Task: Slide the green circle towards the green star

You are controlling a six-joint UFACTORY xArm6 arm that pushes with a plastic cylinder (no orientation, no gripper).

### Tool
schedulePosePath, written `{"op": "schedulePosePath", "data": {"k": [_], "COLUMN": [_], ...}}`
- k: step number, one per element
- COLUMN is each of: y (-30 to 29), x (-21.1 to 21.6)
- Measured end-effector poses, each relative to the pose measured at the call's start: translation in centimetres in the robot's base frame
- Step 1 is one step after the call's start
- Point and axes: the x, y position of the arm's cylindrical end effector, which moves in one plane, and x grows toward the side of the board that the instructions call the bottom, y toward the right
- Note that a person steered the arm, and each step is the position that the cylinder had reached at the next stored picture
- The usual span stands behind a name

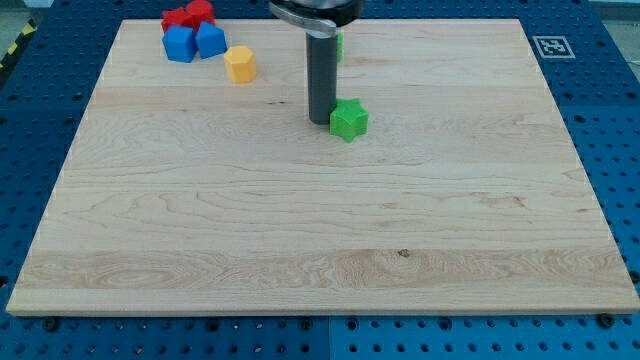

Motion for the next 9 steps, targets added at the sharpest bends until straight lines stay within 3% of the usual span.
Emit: {"op": "schedulePosePath", "data": {"k": [4,9], "y": [-3.1,-1.0], "x": [-9.9,-15.5]}}
